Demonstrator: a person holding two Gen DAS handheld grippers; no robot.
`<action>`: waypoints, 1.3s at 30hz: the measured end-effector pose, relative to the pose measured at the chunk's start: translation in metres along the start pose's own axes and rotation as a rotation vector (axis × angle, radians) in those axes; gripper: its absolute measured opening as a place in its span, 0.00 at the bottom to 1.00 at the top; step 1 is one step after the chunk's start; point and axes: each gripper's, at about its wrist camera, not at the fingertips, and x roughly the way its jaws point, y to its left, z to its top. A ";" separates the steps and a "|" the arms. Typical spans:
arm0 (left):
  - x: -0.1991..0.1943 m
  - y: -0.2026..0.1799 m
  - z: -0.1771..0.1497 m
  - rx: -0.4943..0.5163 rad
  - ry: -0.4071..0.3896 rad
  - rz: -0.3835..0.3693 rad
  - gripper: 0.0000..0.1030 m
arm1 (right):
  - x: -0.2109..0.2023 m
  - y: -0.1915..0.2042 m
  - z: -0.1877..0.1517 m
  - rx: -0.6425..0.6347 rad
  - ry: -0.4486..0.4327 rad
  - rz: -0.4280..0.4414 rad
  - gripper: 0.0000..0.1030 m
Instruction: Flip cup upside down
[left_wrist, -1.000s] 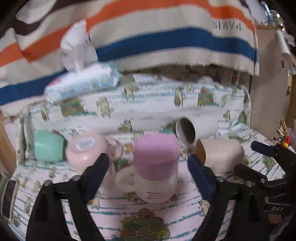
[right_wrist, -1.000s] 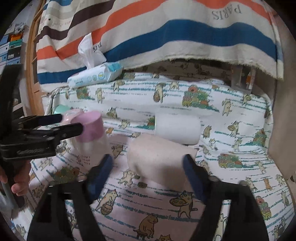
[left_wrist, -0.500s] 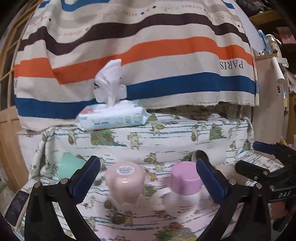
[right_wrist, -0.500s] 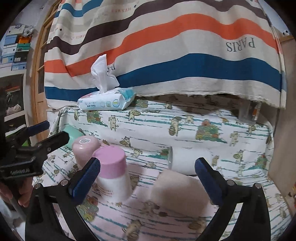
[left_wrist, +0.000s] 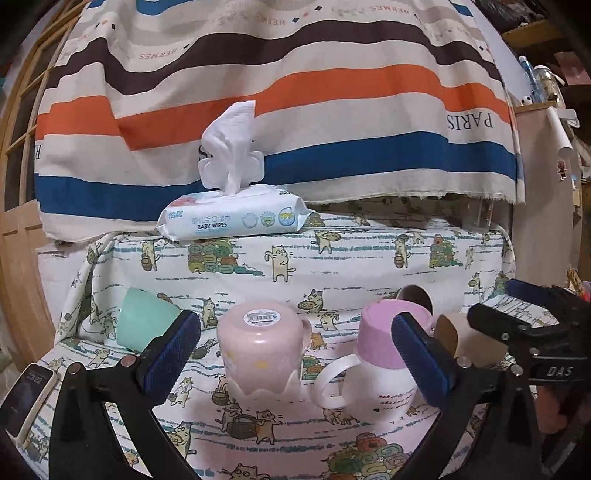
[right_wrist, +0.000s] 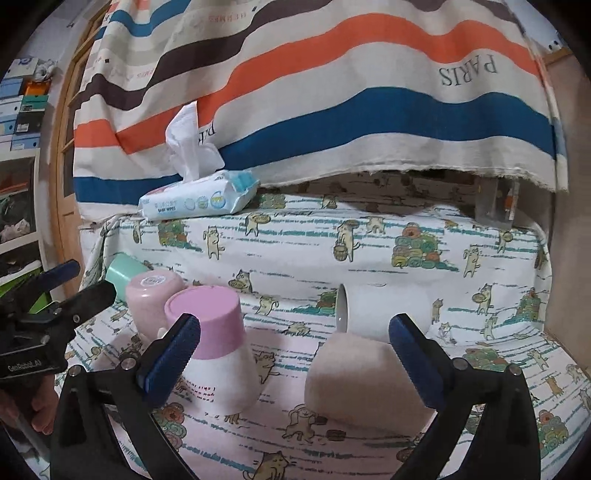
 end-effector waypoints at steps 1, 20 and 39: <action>0.002 0.001 0.000 -0.008 0.008 0.004 1.00 | -0.001 0.001 0.000 -0.004 -0.005 0.000 1.00; 0.001 0.003 -0.001 -0.015 0.011 0.031 1.00 | -0.001 0.002 0.001 -0.017 0.000 -0.014 1.00; 0.001 -0.001 -0.001 0.007 0.004 0.056 1.00 | -0.002 0.002 0.001 -0.017 -0.002 -0.012 1.00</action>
